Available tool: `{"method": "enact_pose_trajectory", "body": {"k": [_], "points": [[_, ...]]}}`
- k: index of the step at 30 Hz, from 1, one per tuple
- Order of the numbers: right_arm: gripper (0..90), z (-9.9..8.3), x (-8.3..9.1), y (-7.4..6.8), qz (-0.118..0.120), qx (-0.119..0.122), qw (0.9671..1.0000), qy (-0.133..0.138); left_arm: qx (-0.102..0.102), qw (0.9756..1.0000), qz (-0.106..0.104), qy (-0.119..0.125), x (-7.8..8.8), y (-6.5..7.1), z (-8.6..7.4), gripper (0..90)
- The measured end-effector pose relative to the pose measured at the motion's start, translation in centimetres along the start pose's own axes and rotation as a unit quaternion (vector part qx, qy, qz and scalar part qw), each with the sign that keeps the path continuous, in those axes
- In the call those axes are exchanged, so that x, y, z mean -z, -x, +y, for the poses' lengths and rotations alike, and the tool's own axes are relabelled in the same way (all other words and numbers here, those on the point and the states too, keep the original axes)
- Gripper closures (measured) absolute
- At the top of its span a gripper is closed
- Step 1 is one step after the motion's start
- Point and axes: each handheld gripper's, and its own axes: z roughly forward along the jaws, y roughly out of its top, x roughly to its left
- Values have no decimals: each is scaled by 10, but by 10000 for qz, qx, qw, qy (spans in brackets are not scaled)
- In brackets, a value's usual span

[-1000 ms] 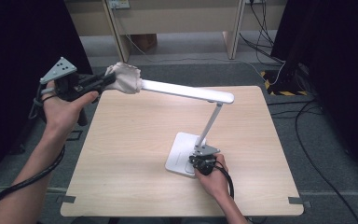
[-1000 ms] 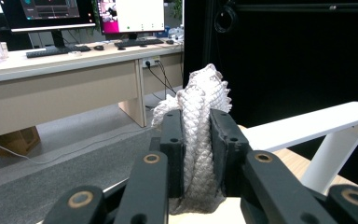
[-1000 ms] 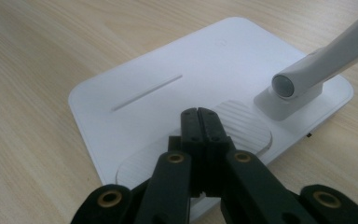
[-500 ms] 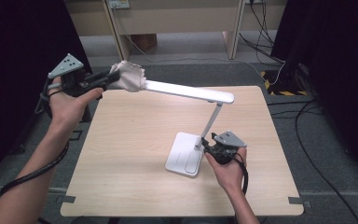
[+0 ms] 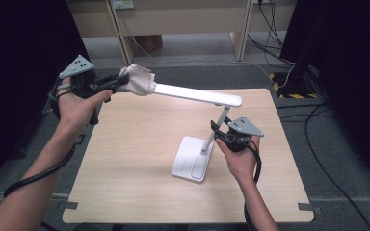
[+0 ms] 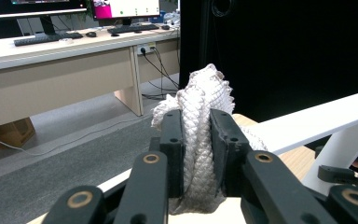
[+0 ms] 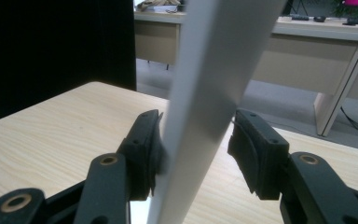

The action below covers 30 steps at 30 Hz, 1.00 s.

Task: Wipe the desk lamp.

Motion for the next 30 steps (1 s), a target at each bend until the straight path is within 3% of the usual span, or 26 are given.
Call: {"method": "enact_pose_trajectory", "body": {"k": [6,15,20,24,30], "points": [[568,2,-5,2,152,38,9999,49,2,10000,-6,-58,-5,-1,2,759],[575,3,-7,2,138,-4,9999,11,1,9999,25,-151,-12,0,-2,759],[576,4,-7,2,136,-4,9999,-40,-182,9996,71,-181,-17,1,0,759],[578,4,-7,2,143,-9,9999,-45,-119,9996,41,-249,-21,5,-1,759],[578,5,-8,1,129,27,9999,-88,-275,9993,13,-258,-26,13,1,760]]}}
